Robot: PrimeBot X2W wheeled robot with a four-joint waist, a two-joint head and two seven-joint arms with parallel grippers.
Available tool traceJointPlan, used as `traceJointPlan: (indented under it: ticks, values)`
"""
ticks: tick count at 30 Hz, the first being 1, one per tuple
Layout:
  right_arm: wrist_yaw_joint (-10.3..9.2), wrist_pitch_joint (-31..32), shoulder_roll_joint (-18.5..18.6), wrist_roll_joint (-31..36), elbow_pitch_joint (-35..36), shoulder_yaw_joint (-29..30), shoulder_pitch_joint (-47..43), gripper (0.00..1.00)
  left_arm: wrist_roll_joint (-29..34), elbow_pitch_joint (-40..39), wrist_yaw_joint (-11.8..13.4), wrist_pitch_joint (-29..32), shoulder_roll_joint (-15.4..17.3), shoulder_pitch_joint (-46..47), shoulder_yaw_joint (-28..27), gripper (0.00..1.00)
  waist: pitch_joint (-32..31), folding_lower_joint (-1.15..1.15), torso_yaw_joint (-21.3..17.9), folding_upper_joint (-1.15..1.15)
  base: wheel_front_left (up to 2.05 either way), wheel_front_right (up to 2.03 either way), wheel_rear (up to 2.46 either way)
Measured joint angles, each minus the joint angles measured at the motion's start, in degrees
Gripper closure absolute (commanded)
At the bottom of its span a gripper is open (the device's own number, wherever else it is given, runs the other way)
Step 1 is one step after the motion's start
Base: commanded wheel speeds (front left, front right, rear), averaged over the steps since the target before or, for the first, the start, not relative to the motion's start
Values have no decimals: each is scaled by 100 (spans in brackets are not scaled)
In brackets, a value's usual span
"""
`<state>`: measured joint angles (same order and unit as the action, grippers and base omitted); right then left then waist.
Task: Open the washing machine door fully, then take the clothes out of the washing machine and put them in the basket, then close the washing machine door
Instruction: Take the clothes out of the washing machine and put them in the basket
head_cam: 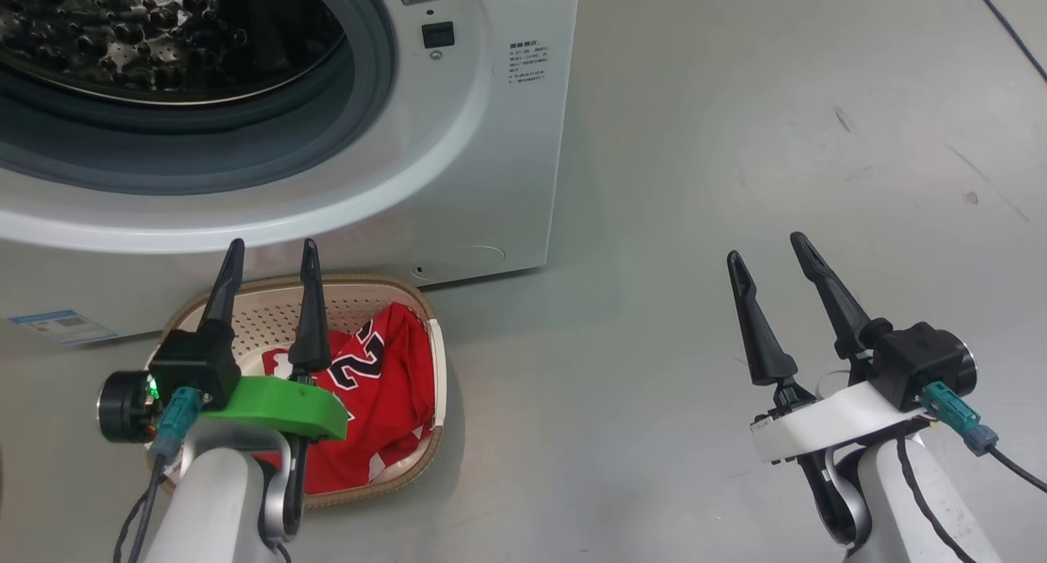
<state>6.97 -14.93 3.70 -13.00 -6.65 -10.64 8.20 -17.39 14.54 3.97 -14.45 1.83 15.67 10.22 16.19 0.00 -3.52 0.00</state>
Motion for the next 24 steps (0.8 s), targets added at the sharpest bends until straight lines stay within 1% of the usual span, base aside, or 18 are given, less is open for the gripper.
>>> traceJointPlan:
  ticks: [5, 9, 12, 13, 18, 24]
  values:
    - [-8, 0, -10, 15, -24, 64, -196, 0, 176, -241, 34, 0, 3, -322, 78, 0, -201, 0, 27, 0, 0, 0, 0]
    - [-64, 0, -16, 47, -43, 115, -336, 0, 185, -382, 83, 0, 7, -591, 87, 0, -358, 0, 54, 0, 0, 0, 0]
    - [-68, 0, -20, 48, -52, 141, -459, 0, 185, -432, 127, 0, 8, -804, 86, 0, -476, 0, 82, 0, 0, 0, 0]
    - [-108, 0, -22, 47, -54, 143, -500, 0, 185, -453, 130, 0, 9, -881, 87, 0, -516, 0, 92, 0, 0, 0, 0]
    - [-159, 0, -34, 52, -65, 159, -687, 0, 185, -548, 138, 0, 14, -1189, 145, 0, -705, 0, 159, 0, 0, 0, 0]
    - [-176, 0, -45, 57, -76, 158, -869, 0, 200, -605, 154, 0, 20, -1430, 234, 0, -876, 0, 248, 0, 0, 0, 0]
